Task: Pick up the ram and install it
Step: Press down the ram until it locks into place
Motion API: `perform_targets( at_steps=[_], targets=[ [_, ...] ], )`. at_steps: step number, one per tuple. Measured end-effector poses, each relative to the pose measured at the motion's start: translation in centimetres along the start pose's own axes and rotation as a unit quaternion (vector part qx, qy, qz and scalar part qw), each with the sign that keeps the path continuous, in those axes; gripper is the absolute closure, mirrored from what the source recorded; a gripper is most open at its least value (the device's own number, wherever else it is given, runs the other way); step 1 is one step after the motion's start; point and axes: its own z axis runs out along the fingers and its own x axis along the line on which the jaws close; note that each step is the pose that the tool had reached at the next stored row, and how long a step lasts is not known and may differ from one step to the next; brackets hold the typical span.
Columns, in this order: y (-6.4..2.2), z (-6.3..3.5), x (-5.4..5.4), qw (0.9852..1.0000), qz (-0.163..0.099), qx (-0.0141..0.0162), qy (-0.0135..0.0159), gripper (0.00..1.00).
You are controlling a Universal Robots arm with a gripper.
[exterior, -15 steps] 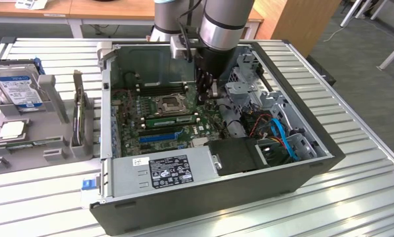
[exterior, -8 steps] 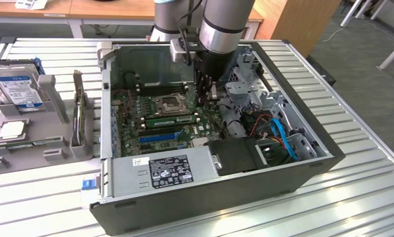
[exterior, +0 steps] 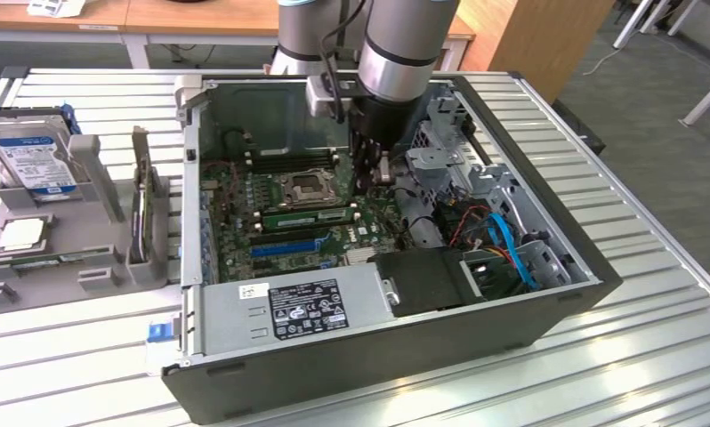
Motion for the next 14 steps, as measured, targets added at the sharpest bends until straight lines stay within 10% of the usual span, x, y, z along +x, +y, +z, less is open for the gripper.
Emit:
perform_targets(
  at_steps=[14],
  targets=[
    [-0.04, 1.16, 0.1, 1.0000, 0.000, 0.0000, 0.0001, 0.90]
  ],
)
